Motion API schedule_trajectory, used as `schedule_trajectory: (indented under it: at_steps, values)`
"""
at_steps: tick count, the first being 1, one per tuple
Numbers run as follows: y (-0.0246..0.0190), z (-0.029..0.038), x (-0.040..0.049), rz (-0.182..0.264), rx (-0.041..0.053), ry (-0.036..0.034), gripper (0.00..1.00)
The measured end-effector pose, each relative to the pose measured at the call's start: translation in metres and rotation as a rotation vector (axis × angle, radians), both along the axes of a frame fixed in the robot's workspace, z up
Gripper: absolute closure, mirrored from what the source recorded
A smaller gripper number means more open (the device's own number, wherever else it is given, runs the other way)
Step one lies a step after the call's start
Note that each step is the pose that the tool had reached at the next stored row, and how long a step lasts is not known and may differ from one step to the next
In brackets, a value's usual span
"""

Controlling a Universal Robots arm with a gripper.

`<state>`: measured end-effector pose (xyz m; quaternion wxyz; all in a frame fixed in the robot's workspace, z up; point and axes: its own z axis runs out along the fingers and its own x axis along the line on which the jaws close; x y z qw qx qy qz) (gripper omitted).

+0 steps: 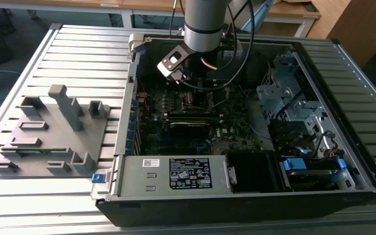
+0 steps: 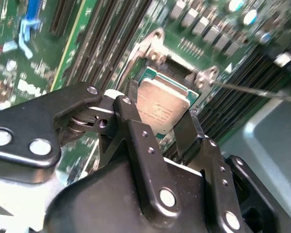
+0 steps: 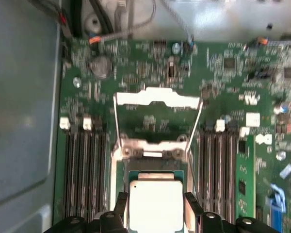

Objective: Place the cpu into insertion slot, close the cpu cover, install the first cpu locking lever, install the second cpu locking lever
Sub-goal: 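Place the cpu into insertion slot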

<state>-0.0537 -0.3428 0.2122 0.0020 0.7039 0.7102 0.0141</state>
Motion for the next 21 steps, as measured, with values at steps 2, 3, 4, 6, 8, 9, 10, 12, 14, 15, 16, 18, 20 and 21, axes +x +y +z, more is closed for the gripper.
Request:
schedule_trajectory:
  at_steps: [2, 3, 4, 6, 8, 9, 10, 12, 14, 15, 16, 18, 20, 21]
  values:
    - [0.0000, 0.0001, 0.0000, 0.000, -0.0001, 0.0046, 0.46]
    - [0.0000, 0.0001, 0.0000, 0.000, -0.0002, 0.0049, 0.46]
    - [0.0000, 0.0001, 0.0000, 0.000, -0.0002, 0.0052, 0.46]
    - [0.0001, -0.0011, 0.0002, 0.000, 0.0003, 0.0049, 0.46]
    - [0.0002, -0.0024, 0.0002, 0.000, 0.0000, 0.0051, 0.46]
    - [0.0003, -0.0031, 0.0002, 0.000, 0.0001, 0.0051, 0.46]
    - [0.0005, -0.0036, 0.0002, 0.000, 0.0001, 0.0051, 0.46]
    - [0.0016, -0.0042, 0.0002, 0.000, -0.0001, 0.0052, 0.46]
    - [0.0028, -0.0048, 0.0003, 0.000, 0.0000, 0.0051, 0.46]
    - [0.0031, -0.0052, 0.0003, 0.000, 0.0002, 0.0050, 0.46]
    - [0.0031, -0.0058, 0.0004, 0.000, 0.0001, 0.0050, 0.46]
    - [0.0031, -0.0062, 0.0012, 0.000, -0.0003, 0.0052, 0.46]
    - [0.0031, -0.0066, 0.0037, 0.000, -0.0002, 0.0051, 0.46]
    - [0.0031, -0.0067, 0.0052, 0.000, -0.0001, 0.0050, 0.46]
